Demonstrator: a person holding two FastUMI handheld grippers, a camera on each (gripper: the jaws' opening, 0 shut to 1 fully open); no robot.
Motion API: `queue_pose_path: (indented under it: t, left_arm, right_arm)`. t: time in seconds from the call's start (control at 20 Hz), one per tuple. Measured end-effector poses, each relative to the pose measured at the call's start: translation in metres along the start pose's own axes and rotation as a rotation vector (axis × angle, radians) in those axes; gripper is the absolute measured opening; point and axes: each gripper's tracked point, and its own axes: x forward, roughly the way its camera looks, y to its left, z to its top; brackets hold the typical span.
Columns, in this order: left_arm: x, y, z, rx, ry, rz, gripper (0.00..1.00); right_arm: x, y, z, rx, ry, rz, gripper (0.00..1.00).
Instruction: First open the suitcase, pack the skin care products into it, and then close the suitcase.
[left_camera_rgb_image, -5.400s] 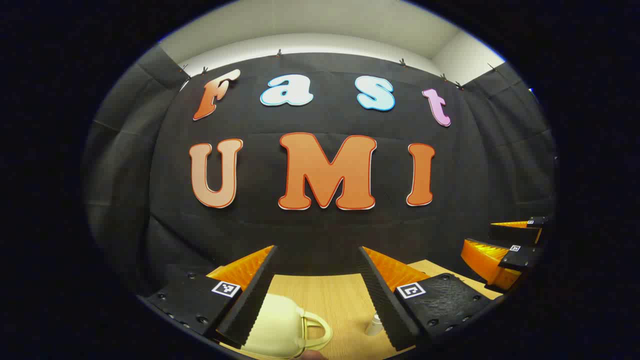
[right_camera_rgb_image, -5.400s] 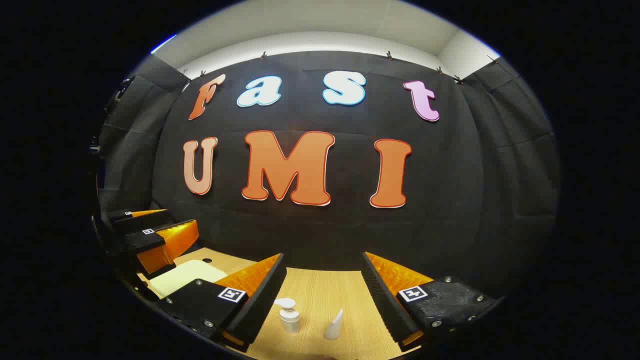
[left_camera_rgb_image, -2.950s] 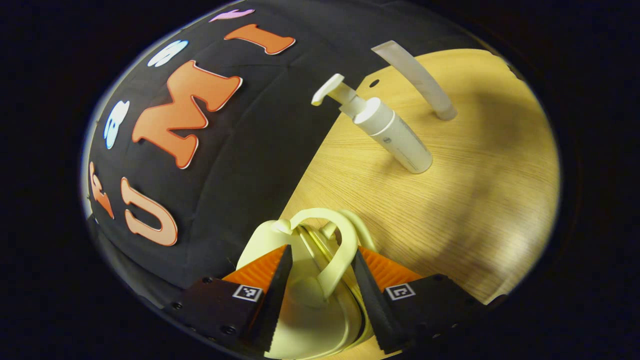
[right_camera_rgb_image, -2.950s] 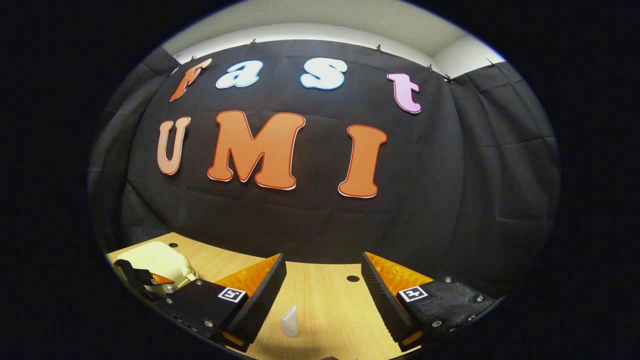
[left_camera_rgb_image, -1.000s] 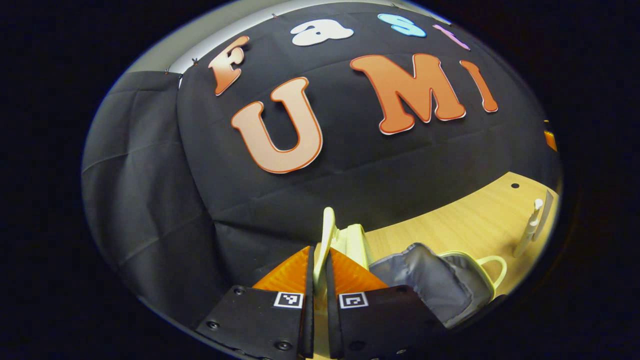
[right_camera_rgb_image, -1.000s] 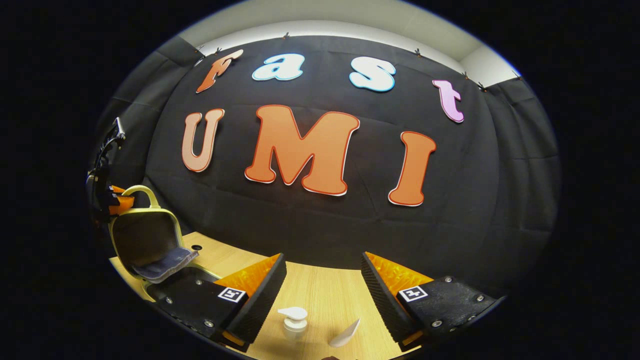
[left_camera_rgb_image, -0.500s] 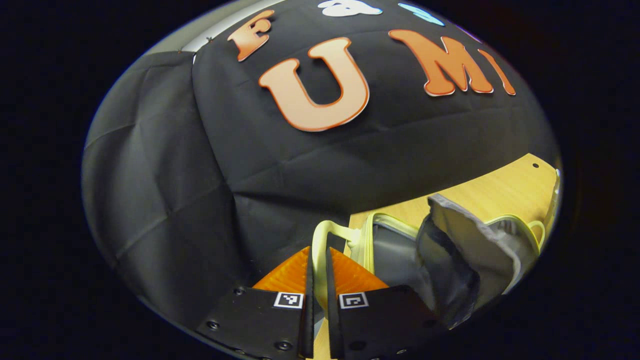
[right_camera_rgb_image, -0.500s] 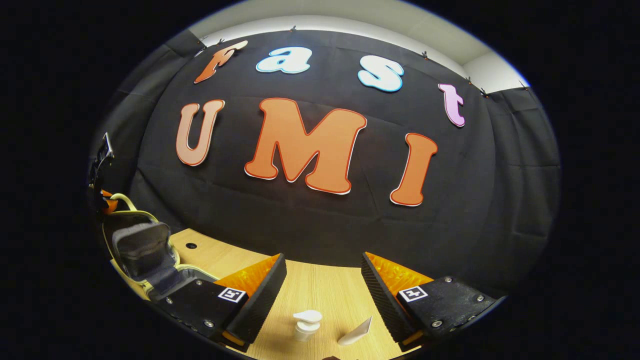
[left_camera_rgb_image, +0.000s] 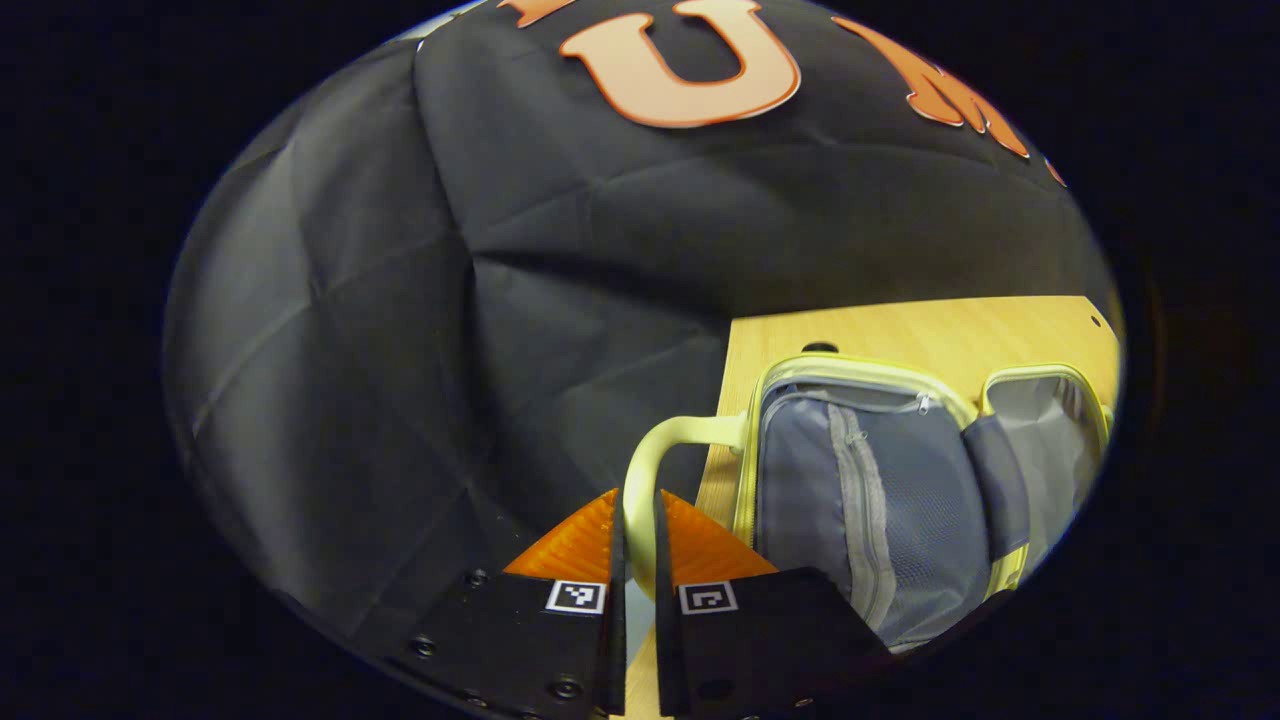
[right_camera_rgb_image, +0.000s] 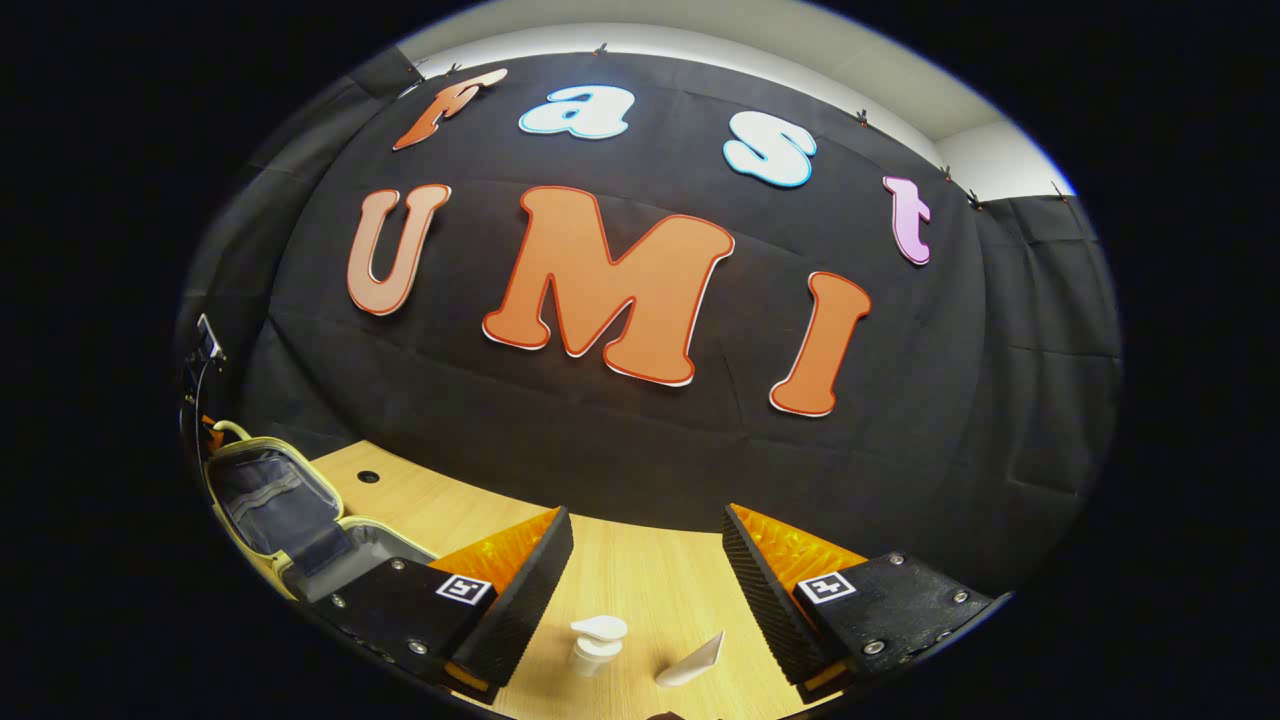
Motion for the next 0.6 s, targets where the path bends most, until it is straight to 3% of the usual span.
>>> queue_pose_path:
  t: [0.1, 0.15, 0.2, 0.35, 0.45, 0.5, 0.6]
  left_arm:
    - [0.007, -0.003, -0.019, -0.022, 0.033, 0.006, 0.13]
    - [0.010, 0.005, -0.018, 0.007, 0.031, 0.056, 0.13]
    - [0.013, 0.009, -0.016, 0.031, 0.017, 0.093, 0.20]
    - [0.004, 0.004, -0.004, 0.016, -0.017, 0.086, 0.16]
    - [-0.005, -0.007, 0.007, 0.002, -0.062, 0.083, 0.30]
    - [-0.018, -0.018, 0.018, -0.002, -0.092, 0.072, 0.46]
    - [-0.046, -0.031, 0.046, 0.009, -0.160, 0.058, 0.54]
  right_arm:
    - [-0.003, -0.008, -0.004, 0.004, 0.006, -0.011, 0.95]
    - [-0.004, -0.011, -0.007, 0.003, 0.014, -0.016, 0.95]
    - [-0.004, -0.016, -0.011, 0.005, 0.021, -0.018, 0.95]
    - [-0.004, -0.022, -0.019, 0.020, 0.029, -0.016, 0.96]
    - [-0.004, -0.027, -0.023, 0.023, 0.026, -0.010, 0.95]
    - [-0.003, -0.028, -0.024, 0.028, 0.020, -0.005, 0.95]
    - [0.001, -0.031, -0.028, 0.044, 0.017, 0.014, 0.96]
